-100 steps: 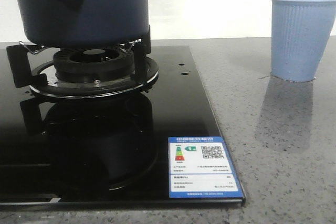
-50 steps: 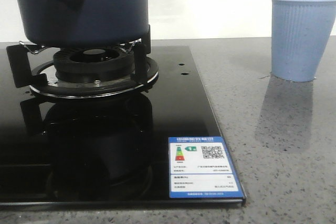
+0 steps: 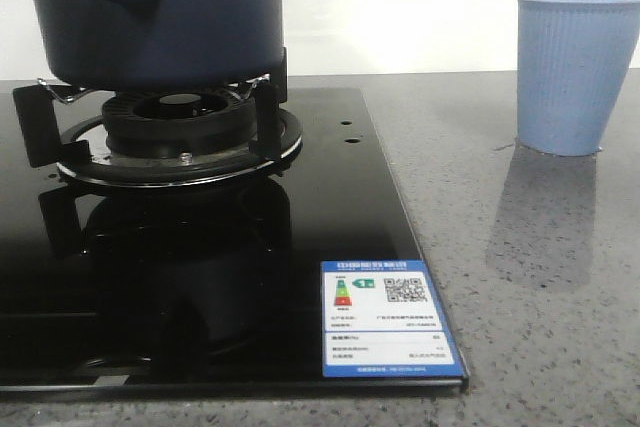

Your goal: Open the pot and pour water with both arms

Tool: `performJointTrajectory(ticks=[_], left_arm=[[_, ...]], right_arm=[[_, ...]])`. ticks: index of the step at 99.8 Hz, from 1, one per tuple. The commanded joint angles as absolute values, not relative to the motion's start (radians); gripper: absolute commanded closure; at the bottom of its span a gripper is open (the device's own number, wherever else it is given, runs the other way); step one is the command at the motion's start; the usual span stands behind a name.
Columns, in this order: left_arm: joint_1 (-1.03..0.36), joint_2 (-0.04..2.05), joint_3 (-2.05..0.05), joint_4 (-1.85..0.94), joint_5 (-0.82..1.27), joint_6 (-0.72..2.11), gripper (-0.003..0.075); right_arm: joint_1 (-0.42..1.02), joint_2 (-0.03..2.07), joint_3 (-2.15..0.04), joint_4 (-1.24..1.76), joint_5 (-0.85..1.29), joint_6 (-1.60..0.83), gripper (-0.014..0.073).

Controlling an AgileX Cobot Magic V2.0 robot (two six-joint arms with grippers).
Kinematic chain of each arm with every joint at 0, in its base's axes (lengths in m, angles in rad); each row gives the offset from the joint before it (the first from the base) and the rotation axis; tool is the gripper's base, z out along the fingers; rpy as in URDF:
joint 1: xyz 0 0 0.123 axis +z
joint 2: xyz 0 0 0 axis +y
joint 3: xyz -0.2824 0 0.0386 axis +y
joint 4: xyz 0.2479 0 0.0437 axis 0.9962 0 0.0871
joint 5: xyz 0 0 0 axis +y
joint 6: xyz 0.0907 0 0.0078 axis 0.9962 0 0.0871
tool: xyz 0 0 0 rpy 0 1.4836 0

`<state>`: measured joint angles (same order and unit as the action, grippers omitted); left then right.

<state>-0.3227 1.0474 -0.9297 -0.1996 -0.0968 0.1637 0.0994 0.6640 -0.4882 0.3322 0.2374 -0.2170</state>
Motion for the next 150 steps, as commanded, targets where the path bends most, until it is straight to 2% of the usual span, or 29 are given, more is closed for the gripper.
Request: performJointTrajectory(ticks=[1,26,61,92,150], left_arm=[[-0.286,0.999,-0.962,-0.203,-0.174,0.162,0.0347],[-0.205,0.960,-0.962,-0.203,-0.150,0.162,0.0347],[-0.199,0.960,-0.962,-0.203,-0.146,0.162,0.0347],[-0.199,0.960,-0.962,-0.203,-0.146,0.162,0.0347],[-0.199,0.960,-0.962,-0.203,-0.146,0.162,0.0347]], right_arm=[[0.115,0.720,-0.511,0.326,0.115,-0.228,0.0069],[0.196,0.889,-0.495,0.315,-0.082,-0.228,0.0069],[0.203,1.108,-0.495,0.310,-0.295,-0.228,0.0068],[0.268,1.191,-0.497,0.287,-0.394,-0.228,0.0067],[0.267,1.330,-0.499,0.299,-0.592,-0.217,0.0066]])
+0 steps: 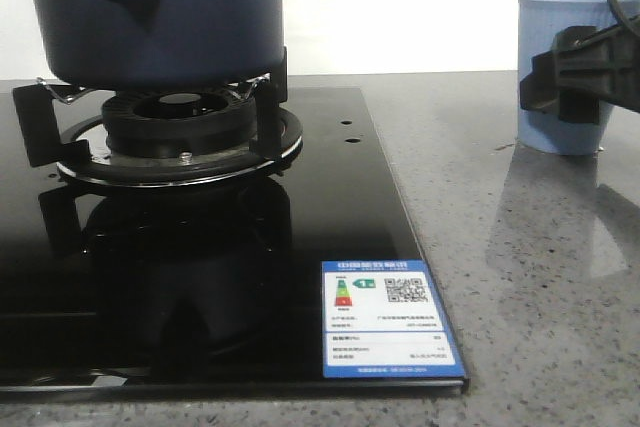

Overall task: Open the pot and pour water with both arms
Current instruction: 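Lift the blue cup with right gripper and carry it toward the pot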

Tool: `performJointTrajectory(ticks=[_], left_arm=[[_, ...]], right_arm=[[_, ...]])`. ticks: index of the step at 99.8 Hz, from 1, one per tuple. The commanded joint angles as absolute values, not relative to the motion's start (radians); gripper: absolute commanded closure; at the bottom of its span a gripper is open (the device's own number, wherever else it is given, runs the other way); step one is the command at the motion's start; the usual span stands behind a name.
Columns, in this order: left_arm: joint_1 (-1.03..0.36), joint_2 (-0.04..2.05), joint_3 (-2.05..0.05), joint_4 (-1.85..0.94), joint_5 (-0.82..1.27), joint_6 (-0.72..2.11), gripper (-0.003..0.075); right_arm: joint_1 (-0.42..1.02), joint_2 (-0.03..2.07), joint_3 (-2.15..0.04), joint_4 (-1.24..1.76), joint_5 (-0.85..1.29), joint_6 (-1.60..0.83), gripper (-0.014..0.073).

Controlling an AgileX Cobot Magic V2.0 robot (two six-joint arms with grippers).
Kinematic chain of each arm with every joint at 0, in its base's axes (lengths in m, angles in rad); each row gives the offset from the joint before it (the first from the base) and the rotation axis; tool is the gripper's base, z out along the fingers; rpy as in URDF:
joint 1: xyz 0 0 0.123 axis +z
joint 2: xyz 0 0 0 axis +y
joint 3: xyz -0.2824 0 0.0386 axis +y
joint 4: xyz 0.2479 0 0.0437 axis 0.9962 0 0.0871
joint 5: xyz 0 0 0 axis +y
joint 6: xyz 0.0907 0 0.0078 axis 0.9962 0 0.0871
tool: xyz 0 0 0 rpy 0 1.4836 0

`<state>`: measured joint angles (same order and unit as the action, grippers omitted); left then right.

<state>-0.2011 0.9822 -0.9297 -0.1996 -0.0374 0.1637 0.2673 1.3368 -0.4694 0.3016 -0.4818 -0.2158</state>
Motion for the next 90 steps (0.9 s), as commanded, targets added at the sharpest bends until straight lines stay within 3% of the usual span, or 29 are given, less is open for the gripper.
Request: performJointTrajectory(ticks=[1,90], left_arm=[[-0.199,0.960,-0.962,-0.203,-0.146,0.162,0.0347],[-0.199,0.960,-0.962,-0.203,-0.146,0.162,0.0347]], right_arm=[[0.267,1.332,-0.499,0.301,-0.593,-0.217,0.0066],[0.267,1.378,-0.537,0.321,-0.681,-0.212,0.0066]])
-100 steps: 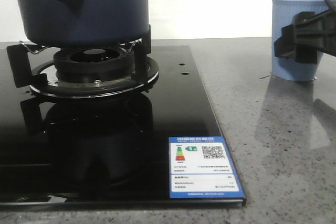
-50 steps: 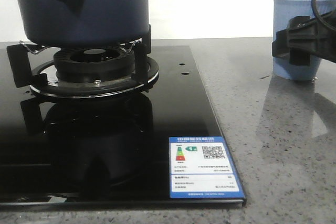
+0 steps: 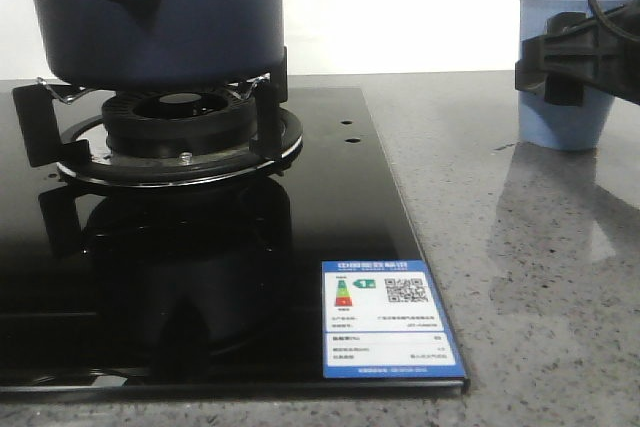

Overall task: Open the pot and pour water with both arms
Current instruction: 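Lift the blue cup with right gripper and carry it toward the pot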

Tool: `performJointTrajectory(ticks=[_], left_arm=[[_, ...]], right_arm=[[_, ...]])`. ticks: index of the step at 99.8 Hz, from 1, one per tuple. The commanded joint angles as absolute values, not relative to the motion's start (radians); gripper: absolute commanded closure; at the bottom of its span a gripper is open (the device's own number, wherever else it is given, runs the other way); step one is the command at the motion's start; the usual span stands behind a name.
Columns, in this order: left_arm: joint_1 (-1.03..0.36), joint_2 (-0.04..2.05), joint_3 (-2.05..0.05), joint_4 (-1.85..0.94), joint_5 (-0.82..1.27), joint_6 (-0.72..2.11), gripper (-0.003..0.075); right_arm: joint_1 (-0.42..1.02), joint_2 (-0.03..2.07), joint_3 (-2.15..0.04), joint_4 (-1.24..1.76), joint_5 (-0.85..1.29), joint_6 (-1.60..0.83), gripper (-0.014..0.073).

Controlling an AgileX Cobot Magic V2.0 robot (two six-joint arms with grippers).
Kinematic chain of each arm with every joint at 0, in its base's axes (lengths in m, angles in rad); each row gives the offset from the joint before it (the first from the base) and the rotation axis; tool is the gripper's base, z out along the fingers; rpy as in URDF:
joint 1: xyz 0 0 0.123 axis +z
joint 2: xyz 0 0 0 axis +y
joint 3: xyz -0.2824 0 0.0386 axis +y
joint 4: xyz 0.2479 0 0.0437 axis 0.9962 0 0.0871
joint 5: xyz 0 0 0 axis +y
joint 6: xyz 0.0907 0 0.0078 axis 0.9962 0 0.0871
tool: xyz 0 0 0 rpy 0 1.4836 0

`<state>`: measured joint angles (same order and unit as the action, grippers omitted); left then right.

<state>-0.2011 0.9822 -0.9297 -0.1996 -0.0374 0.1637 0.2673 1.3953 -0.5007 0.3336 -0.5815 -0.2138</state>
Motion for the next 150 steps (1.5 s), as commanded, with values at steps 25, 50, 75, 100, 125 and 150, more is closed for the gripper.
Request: performJointTrajectory(ticks=[25,50,75,100,125,150], left_arm=[[-0.199,0.960,-0.962,-0.203,-0.146,0.162,0.0347],[-0.199,0.960,-0.962,-0.203,-0.146,0.162,0.0347],[-0.199,0.960,-0.962,-0.203,-0.146,0.162,0.0347],[-0.199,0.960,-0.962,-0.203,-0.146,0.162,0.0347],[-0.199,0.960,-0.962,-0.203,-0.146,0.162,0.0347],[-0.199,0.960,-0.962,-0.203,-0.146,0.162,0.0347]], right_arm=[[0.267,1.411,-0.537,0.321,-0.680,-0.212,0.0069],[0.267,1.411,-0.537,0.321,-0.680,-0.212,0.0255],[0.267,1.405,-0.537,0.321,-0.675,-0.212,0.0280],[0.267,1.329,-0.537,0.287,-0.664,-0.212,0.0280],[0.267,1.220,-0.602,0.172,-0.472,-0.212,0.0280],[0.314,1.189,-0.778,0.055,-0.223,-0.212,0.0280]])
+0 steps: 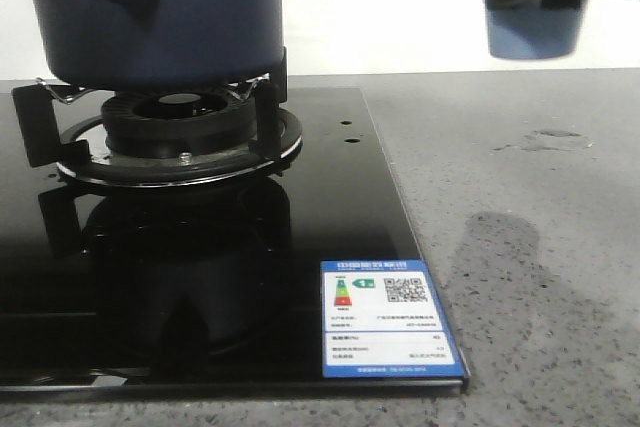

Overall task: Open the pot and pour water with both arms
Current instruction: 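Lift the blue cup with right gripper and carry it toward the pot, then tilt the cup over the open pot with right gripper to pour water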

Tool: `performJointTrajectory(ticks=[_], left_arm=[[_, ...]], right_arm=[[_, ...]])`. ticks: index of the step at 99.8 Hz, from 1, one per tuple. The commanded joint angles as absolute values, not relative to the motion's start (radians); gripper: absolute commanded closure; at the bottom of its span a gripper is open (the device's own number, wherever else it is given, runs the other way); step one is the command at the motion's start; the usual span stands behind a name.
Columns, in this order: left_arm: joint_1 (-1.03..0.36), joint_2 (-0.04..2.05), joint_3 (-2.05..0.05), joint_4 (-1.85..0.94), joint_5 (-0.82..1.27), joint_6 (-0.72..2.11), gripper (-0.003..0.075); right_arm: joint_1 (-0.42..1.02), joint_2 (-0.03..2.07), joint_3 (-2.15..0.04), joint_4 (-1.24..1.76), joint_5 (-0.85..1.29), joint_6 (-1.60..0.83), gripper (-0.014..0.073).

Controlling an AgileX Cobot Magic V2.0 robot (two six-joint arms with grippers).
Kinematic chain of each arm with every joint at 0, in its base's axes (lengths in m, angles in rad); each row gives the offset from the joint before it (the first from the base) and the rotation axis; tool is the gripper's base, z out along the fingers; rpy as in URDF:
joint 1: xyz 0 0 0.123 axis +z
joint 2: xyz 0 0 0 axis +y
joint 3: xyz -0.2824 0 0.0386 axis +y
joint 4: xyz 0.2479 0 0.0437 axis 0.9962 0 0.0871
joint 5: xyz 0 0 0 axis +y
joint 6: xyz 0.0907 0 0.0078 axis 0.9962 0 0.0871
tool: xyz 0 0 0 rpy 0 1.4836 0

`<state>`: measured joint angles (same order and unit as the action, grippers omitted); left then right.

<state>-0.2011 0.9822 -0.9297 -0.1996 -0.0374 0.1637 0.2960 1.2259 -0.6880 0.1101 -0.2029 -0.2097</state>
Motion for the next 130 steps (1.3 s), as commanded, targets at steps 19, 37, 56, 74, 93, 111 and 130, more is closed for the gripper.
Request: performJointTrajectory(ticks=[19,37,56,74,93,111,130], left_arm=[[-0.199,0.960,-0.962,-0.203,-0.146,0.162,0.0347],[-0.199,0.960,-0.962,-0.203,-0.146,0.162,0.0347],[-0.199,0.960,-0.962,-0.203,-0.146,0.162,0.0347],[-0.199,0.960,-0.962,-0.203,-0.146,0.162,0.0347],[-0.199,0.960,-0.962,-0.203,-0.146,0.162,0.0347],[-0.199,0.960,-0.962,-0.203,-0.146,0.162,0.0347],[-0.199,0.960,-0.962,-0.203,-0.146,0.162,0.0347]], right_arm=[[0.378,1.189,-0.913,-0.013,-0.088,-0.212,0.0280],[0.433,1.205,-1.043,-0.079,0.024,-0.212,0.0280],[0.482,1.262,-1.184,-0.182,0.159,-0.212,0.0280],[0.530,1.333,-1.293,-0.269,0.242,-0.212,0.0280],[0.590,1.403,-1.376,-0.369,0.319,-0.212,0.0280],[0.641,1.464,-1.440,-0.514,0.393,-0.212,0.0280],[0.680,1.515,-1.506,-0.594,0.469,-0.212,0.0280]])
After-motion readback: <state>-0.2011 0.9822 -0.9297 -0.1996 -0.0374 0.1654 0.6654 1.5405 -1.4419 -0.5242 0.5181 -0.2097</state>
